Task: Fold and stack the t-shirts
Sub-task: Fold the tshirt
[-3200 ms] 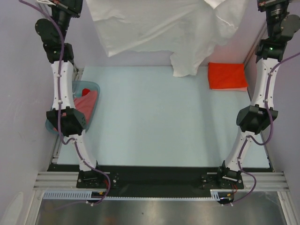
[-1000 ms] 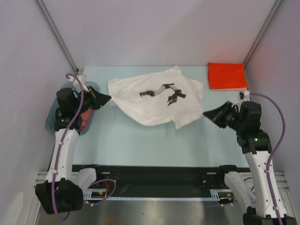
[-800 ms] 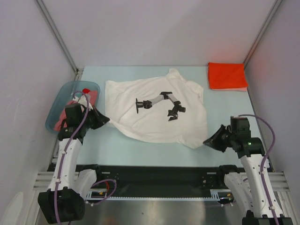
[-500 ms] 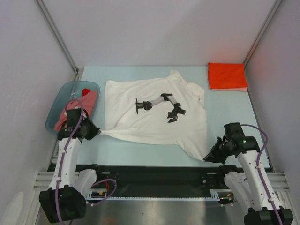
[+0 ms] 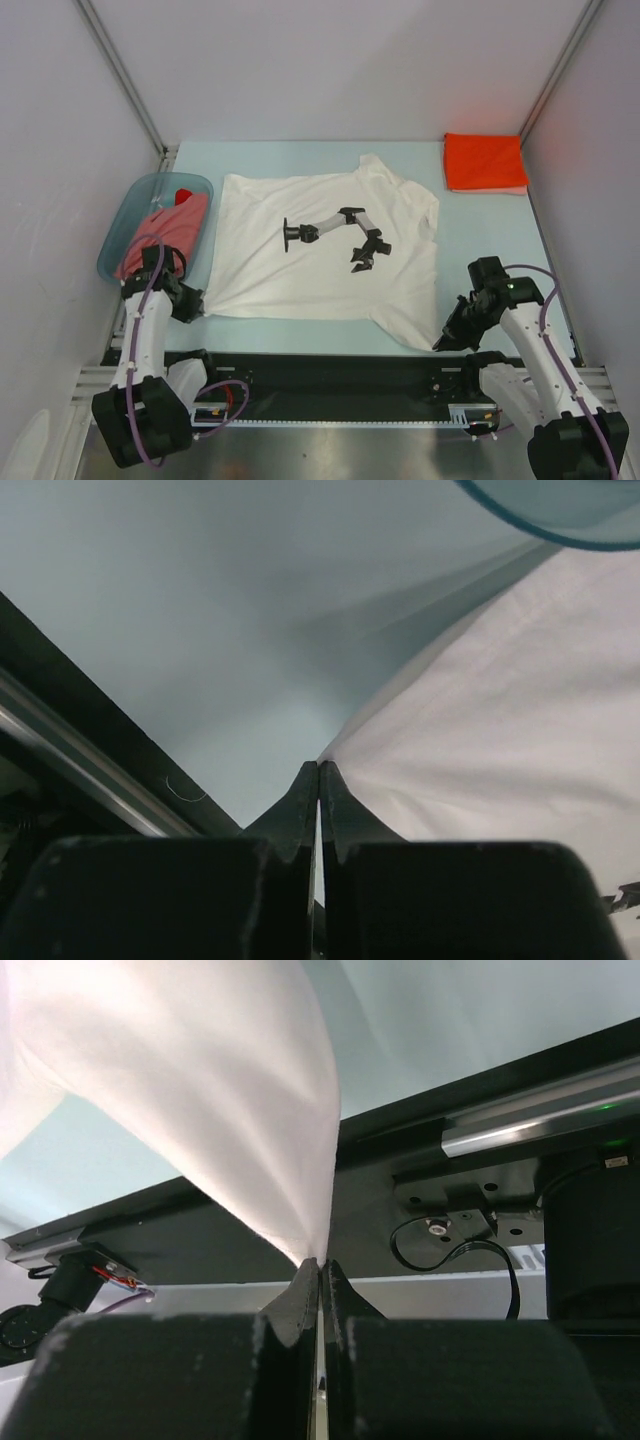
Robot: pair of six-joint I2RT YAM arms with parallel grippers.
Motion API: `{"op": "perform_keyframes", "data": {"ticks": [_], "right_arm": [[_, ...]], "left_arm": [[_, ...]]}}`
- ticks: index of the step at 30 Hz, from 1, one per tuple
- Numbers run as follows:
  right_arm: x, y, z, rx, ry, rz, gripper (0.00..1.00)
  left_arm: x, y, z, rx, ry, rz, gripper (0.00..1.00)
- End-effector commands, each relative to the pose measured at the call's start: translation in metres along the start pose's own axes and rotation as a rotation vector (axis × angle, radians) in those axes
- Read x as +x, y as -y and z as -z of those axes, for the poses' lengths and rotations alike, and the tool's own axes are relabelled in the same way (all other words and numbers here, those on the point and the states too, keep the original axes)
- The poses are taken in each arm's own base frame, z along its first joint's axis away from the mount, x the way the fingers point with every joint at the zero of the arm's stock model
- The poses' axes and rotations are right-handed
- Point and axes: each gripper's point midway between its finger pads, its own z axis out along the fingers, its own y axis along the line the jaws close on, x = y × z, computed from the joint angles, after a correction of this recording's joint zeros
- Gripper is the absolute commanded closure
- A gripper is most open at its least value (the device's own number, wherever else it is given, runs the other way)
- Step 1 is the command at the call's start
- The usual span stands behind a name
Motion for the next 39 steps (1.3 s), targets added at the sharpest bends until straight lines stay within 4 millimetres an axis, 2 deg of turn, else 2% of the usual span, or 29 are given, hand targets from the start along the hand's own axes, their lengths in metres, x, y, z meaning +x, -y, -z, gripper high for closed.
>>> {"op": "perform_keyframes", "data": {"ticks": [1,4,5,6,8,9,10,12,13,14,15,16,17,19,21,22,23,25,26,27,28,29,30,32,33,34,35,39], "right_arm": [[-0.005,-0.004,0.003,0.021,0.003,-0.025,1.00],[-0.017,-0.011,0.004,0.028,0.014,-0.025,1.00],[-0.025,-0.018,0.010,0.016,0.035,0.000,0.98],[-0.032,-0.021,0.013,0.032,0.034,0.000,0.87],[-0.050,-0.028,0.023,0.048,0.094,0.037,0.71],[-0.063,-0.040,0.036,0.027,0.147,0.076,0.64],[-0.076,-0.045,0.037,0.028,0.187,0.093,0.47],[-0.095,-0.058,0.045,0.004,0.246,0.135,0.37],[-0.117,-0.071,0.050,-0.015,0.308,0.174,0.28],[-0.130,-0.078,0.052,-0.029,0.347,0.192,0.25],[-0.144,-0.083,0.054,-0.033,0.384,0.206,0.24],[-0.169,-0.098,0.062,-0.058,0.472,0.251,0.23],[-0.186,-0.101,0.057,-0.046,0.483,0.246,0.23],[-0.217,-0.114,0.058,-0.067,0.532,0.251,0.23],[-0.247,-0.131,0.054,-0.087,0.548,0.258,0.24],[-0.262,-0.129,0.057,-0.088,0.563,0.235,0.24],[-0.277,-0.138,0.054,-0.094,0.564,0.236,0.24],[-0.295,-0.156,0.055,-0.153,0.586,0.250,0.26],[-0.304,-0.168,0.060,-0.188,0.601,0.262,0.27],[-0.314,-0.174,0.050,-0.200,0.585,0.265,0.27],[-0.322,-0.186,0.050,-0.232,0.594,0.282,0.31],[-0.327,-0.193,0.049,-0.241,0.600,0.292,0.31],[-0.343,-0.204,0.049,-0.255,0.622,0.315,0.30],[-0.356,-0.214,0.045,-0.276,0.638,0.336,0.29],[-0.364,-0.225,0.051,-0.310,0.652,0.359,0.29],[-0.373,-0.224,0.038,-0.296,0.627,0.347,0.29],[-0.378,-0.224,0.034,-0.287,0.618,0.342,0.28],[-0.388,-0.228,0.024,-0.265,0.588,0.370,0.27]], "left_arm": [[-0.005,-0.008,-0.003,-0.057,0.007,0.097,0.97],[0.003,-0.013,-0.013,-0.067,-0.031,0.133,0.71],[0.008,-0.016,-0.017,-0.076,-0.054,0.142,0.50],[0.009,-0.014,-0.018,-0.072,-0.061,0.149,0.37],[0.013,-0.013,-0.020,-0.069,-0.085,0.147,0.22],[0.012,-0.013,-0.019,-0.071,-0.081,0.144,0.18],[0.007,-0.010,-0.016,-0.065,-0.069,0.130,0.17],[0.003,-0.011,-0.014,-0.082,-0.056,0.105,0.16],[-0.004,-0.006,-0.010,-0.070,-0.039,0.086,0.16],[-0.007,-0.003,-0.008,-0.071,-0.032,0.071,0.15],[-0.009,-0.002,-0.007,-0.086,-0.021,0.032,0.15],[-0.012,0.001,-0.004,-0.086,-0.008,0.004,0.15],[-0.020,0.011,0.003,-0.065,0.017,-0.021,0.14],[-0.025,0.021,0.008,-0.068,0.035,-0.097,0.14],[-0.031,0.038,0.020,-0.032,0.059,-0.157,0.14],[-0.030,0.044,0.021,-0.016,0.044,-0.196,0.14],[-0.033,0.060,0.026,0.044,0.058,-0.237,0.14],[-0.031,0.079,0.031,0.128,0.060,-0.374,0.16],[-0.027,0.107,0.037,0.259,0.058,-0.437,0.18],[-0.020,0.123,0.041,0.346,0.033,-0.489,0.18],[-0.016,0.135,0.044,0.415,0.026,-0.559,0.11],[-0.003,0.159,0.050,0.548,-0.034,-0.601,0.10],[0.002,0.169,0.052,0.602,-0.050,-0.632,0.09],[0.010,0.192,0.056,0.661,-0.060,-0.717,0.11],[0.014,0.198,0.057,0.664,-0.049,-0.773,0.11],[0.015,0.204,0.058,0.668,-0.045,-0.803,0.12],[0.014,0.214,0.067,0.686,-0.029,-0.831,0.14],[0.033,0.243,0.081,0.764,0.011,-0.985,0.15]]}}
